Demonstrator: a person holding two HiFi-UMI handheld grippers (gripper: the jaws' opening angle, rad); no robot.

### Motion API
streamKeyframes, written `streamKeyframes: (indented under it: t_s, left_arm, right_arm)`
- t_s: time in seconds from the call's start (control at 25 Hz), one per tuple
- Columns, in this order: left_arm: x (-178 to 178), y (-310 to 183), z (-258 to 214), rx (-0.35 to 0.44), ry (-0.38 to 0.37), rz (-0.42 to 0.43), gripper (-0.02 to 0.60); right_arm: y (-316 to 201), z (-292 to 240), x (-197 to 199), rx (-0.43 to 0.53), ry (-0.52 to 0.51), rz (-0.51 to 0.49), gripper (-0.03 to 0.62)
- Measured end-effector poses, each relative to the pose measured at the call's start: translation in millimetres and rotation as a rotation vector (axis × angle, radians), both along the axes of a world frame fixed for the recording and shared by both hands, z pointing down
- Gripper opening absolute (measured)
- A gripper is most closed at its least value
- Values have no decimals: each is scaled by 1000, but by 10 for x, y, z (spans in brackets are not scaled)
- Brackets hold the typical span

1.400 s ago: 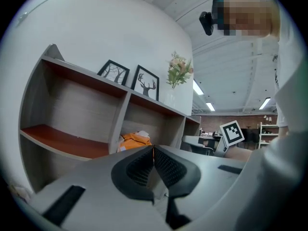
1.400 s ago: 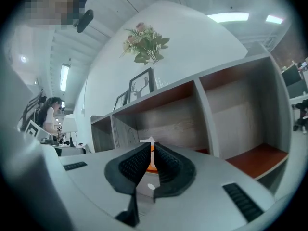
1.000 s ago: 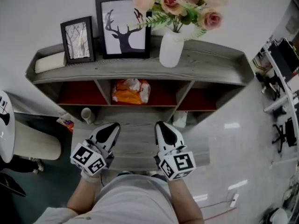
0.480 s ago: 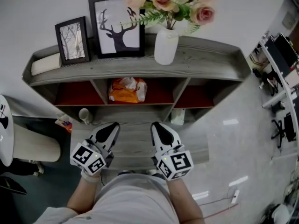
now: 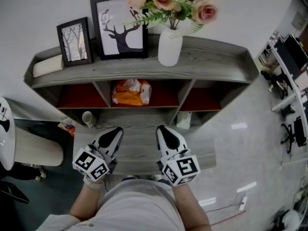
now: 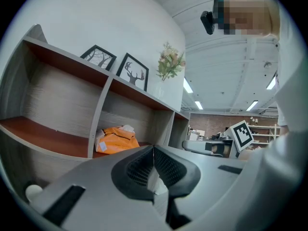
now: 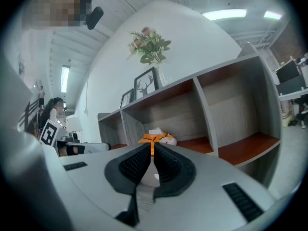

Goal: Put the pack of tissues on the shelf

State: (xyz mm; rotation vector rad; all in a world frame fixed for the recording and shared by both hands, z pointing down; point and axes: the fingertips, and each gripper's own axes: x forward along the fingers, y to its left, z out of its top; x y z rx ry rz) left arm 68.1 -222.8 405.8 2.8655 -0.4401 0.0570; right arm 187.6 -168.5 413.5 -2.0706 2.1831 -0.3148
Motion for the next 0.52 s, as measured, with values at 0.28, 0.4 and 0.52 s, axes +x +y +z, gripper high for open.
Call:
streamKeyframes:
  t_s: [0.28,0.4,0.52]
  left_arm:
    - [-17,38,28,-1,-12,0,17]
    - [-17,53,33,0,-14,1,17]
    - [-10,64,29,2,-14,3,17]
  right_arm:
    - [42,49,6,-10,-6,-1,28]
    - [57,58,9,-11,-6,-1,28]
    - [58,60,5,-11,-8,-3,28]
